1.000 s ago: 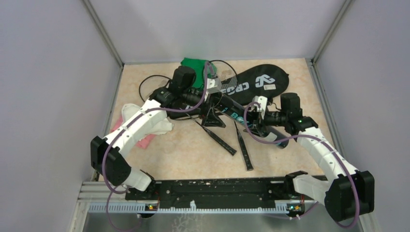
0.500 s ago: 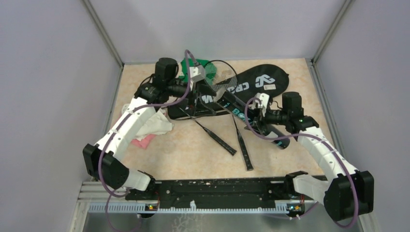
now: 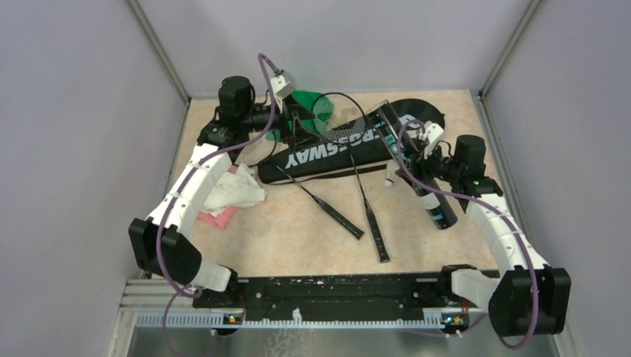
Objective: Pack up the badminton gear
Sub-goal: Pick up the shuttlecock at the center of the board.
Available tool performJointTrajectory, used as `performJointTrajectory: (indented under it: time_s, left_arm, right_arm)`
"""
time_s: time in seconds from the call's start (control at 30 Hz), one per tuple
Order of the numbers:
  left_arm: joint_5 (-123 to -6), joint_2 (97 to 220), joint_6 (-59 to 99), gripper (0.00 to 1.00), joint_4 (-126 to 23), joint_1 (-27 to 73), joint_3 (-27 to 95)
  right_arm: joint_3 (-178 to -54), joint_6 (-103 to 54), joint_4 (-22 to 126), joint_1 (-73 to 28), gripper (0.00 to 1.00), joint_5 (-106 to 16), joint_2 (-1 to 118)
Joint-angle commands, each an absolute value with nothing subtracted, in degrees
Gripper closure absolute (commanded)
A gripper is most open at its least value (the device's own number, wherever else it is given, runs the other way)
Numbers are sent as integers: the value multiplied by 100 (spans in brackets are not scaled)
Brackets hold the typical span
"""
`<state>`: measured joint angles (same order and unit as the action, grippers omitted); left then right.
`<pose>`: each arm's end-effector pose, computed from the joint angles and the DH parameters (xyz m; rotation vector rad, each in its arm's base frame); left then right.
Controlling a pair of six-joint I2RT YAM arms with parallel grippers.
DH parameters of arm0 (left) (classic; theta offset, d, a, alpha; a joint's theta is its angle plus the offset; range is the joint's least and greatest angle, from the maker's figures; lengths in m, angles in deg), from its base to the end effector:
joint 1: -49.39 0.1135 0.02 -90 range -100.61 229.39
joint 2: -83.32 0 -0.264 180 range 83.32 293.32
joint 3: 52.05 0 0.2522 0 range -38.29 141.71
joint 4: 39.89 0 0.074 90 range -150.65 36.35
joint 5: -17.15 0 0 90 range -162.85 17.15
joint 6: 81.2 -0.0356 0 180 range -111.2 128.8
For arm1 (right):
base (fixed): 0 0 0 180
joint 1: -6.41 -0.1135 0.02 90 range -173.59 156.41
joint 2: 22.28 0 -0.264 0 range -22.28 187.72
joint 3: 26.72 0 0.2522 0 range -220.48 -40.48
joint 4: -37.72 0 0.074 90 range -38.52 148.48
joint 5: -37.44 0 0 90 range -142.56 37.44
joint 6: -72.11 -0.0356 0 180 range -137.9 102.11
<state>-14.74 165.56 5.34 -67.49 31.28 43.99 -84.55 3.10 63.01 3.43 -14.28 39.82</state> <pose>0.2942 -0.1280 0.4131 1.0294 1.5077 -1.0896 0.2352 0.0343 0.2777 -0.7955 1.8371 0.4937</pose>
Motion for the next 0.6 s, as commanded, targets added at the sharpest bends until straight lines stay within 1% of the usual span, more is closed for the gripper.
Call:
performJointTrajectory:
  time_s: [0.0,0.27,0.4,0.57]
  left_arm:
    - [-1884,17047,804,1,-6222,3111,4393]
    - [-1858,18162,811,1,-5853,2842,4735]
    - [-1910,18794,862,1,-5735,2581,5066]
    - [-1964,19708,872,1,-5699,2192,5601]
  right_arm:
    - [-8802,-255,5736,563,70,-1913,3799]
    - [-8979,-726,5834,1111,69,-2079,3633]
    - [-9136,-666,6140,1138,70,-2206,3606]
    - [-8947,-711,6132,1155,70,-2301,3432]
